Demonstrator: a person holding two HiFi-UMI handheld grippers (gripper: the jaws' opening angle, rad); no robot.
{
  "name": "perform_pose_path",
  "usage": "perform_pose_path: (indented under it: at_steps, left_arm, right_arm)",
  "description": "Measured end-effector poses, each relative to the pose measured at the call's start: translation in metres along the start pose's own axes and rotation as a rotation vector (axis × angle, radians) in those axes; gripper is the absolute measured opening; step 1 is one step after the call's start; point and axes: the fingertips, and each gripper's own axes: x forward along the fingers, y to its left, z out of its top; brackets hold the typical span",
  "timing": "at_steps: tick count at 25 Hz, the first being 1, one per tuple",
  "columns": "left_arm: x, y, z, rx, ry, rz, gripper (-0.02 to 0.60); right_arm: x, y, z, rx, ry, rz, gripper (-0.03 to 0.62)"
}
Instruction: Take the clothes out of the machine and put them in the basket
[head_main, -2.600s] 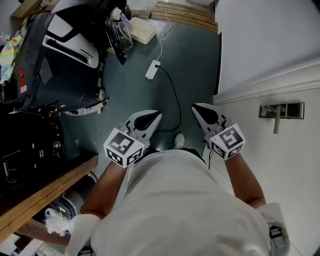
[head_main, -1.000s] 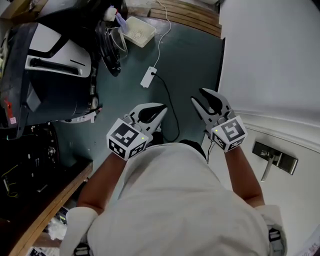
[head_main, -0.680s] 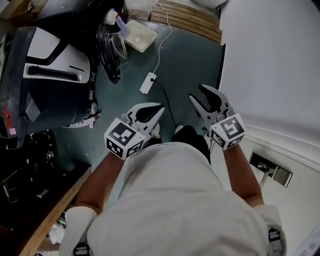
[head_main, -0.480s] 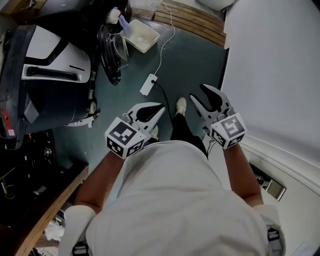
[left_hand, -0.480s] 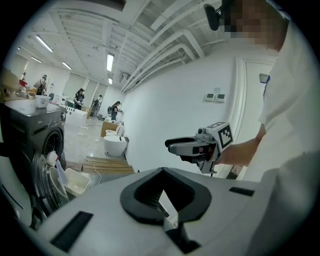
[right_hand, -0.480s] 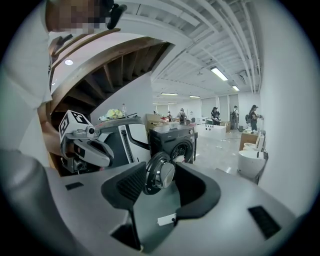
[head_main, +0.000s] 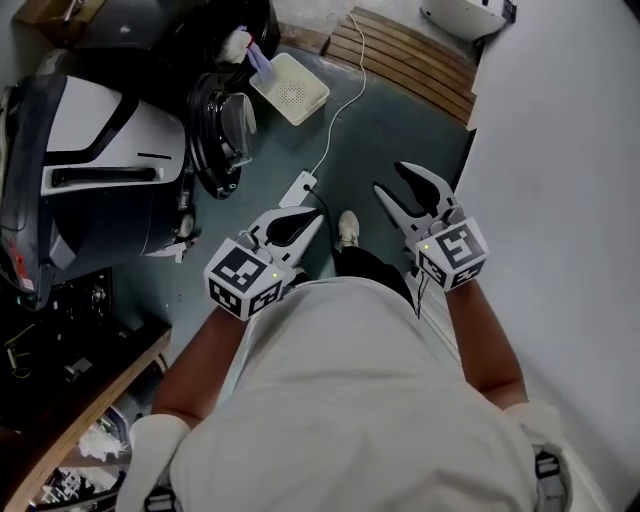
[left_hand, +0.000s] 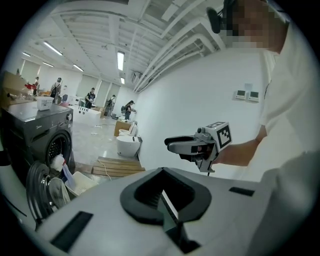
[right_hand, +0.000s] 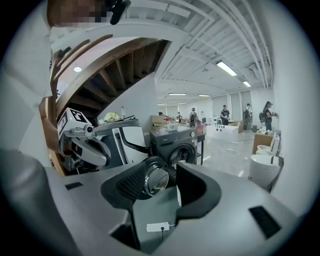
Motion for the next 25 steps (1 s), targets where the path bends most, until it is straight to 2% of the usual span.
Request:
perform_pose_path:
  at_steps: [4,8,18,25]
  left_arm:
    - [0.045,0.017,0.026,-0.017,0.009,0.047,-0.003]
    - [0.082,0.032,0.048,-0.024,0.001,0.074,-0.003]
    - [0.135,0.063,0.083,-0.061,-0.017,0.082,-0.003]
    - [0.163,0.122,0.099,-0.111,-0.048,0.091,-0.003]
  right_arm:
    - [0.006,-0.061,0.004,-0.002,0.001,0.033,0.175]
    - [0.016,-0.104,-0.001,-0.004,0.025,0.064,0.175]
    - [0.057,-0.155,-0.005,0.007,0.075,0.129,0.175]
    - [0.127,-0.19,0.007,-0.035,0.117,0.192,0.175]
